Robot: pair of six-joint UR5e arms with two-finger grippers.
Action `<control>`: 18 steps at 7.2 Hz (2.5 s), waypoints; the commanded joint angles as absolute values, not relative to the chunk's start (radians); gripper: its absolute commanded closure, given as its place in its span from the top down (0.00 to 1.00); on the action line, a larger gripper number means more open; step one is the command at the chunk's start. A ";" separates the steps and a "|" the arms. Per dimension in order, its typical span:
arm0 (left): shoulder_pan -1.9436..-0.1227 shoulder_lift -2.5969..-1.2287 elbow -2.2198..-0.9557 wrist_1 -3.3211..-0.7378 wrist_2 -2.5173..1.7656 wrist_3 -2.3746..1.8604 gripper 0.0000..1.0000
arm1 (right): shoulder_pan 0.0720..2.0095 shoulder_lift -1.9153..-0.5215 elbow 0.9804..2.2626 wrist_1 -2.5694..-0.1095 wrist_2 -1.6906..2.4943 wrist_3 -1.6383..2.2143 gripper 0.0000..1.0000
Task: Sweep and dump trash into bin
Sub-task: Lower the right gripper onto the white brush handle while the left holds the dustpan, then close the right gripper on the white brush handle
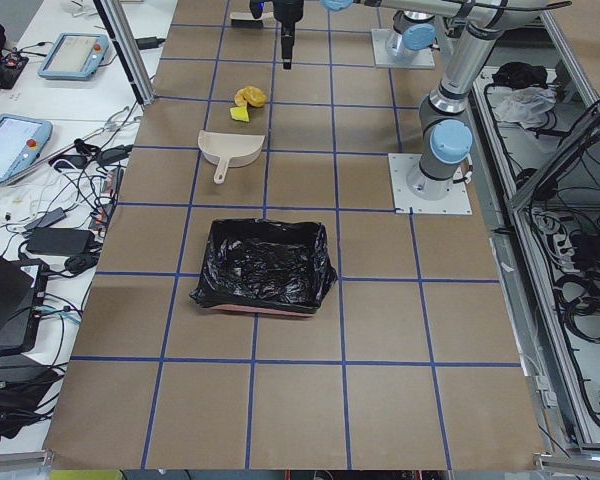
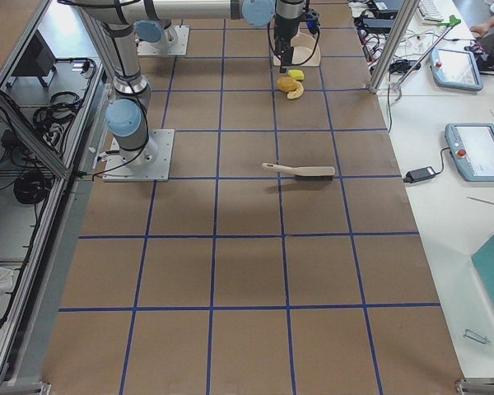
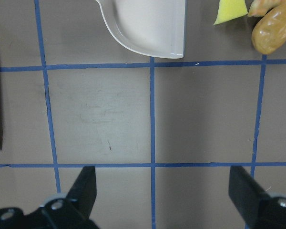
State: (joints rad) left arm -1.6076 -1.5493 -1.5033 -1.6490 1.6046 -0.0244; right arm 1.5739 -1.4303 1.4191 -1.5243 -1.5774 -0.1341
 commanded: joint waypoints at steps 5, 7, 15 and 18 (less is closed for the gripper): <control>-1.608 -1.537 -1.526 -1.648 1.608 -0.022 1.00 | 1.421 -1.424 1.577 -1.732 -1.672 -0.288 0.99; -1.608 -1.534 -1.528 -1.647 1.608 -0.020 1.00 | 1.344 -1.416 1.618 -1.772 -1.666 -0.359 0.94; -1.608 -1.536 -1.528 -1.635 1.608 -0.021 1.00 | 1.312 -1.368 1.663 -1.870 -1.631 -0.405 0.94; -1.608 -1.536 -1.528 -1.635 1.609 -0.020 1.00 | 1.197 -1.312 1.696 -1.907 -1.655 -0.407 0.93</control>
